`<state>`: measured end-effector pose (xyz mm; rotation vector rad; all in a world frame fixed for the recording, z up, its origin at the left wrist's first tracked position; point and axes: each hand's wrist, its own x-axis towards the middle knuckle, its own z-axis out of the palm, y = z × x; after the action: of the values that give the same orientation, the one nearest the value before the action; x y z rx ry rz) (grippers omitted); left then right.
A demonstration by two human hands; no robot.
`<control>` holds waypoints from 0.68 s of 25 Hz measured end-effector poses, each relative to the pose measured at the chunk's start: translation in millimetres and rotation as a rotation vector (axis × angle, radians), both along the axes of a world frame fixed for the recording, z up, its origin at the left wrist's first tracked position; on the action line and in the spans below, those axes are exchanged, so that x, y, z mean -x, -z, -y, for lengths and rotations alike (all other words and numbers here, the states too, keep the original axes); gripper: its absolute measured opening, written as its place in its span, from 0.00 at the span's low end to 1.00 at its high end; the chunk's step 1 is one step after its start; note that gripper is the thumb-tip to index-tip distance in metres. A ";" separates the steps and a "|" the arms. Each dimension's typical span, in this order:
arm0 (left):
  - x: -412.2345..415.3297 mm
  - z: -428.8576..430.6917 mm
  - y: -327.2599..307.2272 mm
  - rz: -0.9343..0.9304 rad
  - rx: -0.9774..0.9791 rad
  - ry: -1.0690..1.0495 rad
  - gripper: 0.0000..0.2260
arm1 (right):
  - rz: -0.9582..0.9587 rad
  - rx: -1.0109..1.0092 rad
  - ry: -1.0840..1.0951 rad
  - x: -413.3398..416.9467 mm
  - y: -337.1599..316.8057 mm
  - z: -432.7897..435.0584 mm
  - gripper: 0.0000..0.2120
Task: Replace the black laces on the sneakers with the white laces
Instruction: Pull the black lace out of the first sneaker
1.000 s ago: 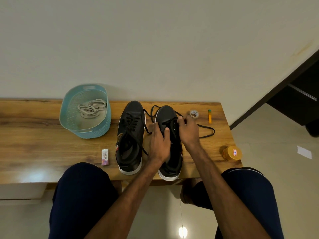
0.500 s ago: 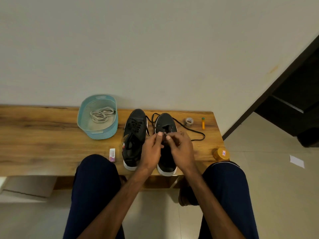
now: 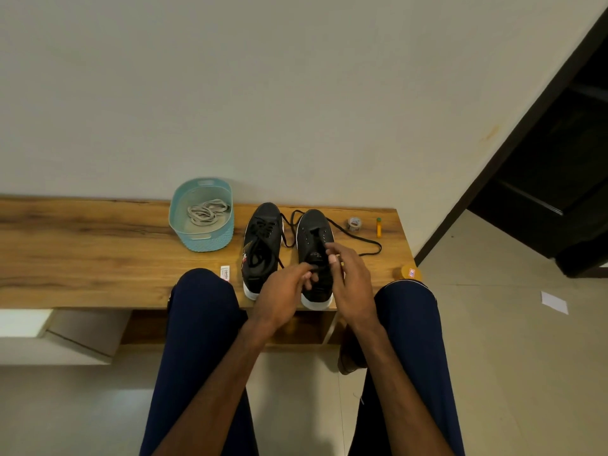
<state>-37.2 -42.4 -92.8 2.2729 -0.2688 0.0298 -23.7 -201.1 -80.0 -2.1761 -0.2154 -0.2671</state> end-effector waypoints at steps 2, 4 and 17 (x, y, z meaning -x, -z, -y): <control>1.1 -2.7 3.1 0.098 -0.348 0.047 0.11 | -0.043 0.183 -0.094 5.2 0.8 6.5 0.18; 0.6 -1.9 2.3 0.140 -0.549 0.057 0.13 | -0.219 0.128 -0.108 9.5 -1.0 10.9 0.22; -3.7 5.1 4.8 0.200 -0.022 -0.114 0.11 | -0.620 -0.518 -0.414 11.7 -7.3 22.8 0.18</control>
<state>-33.5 -47.5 -97.6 2.3067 -0.2447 0.3164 -35.4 -223.9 -72.7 -1.5608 -0.2072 0.5290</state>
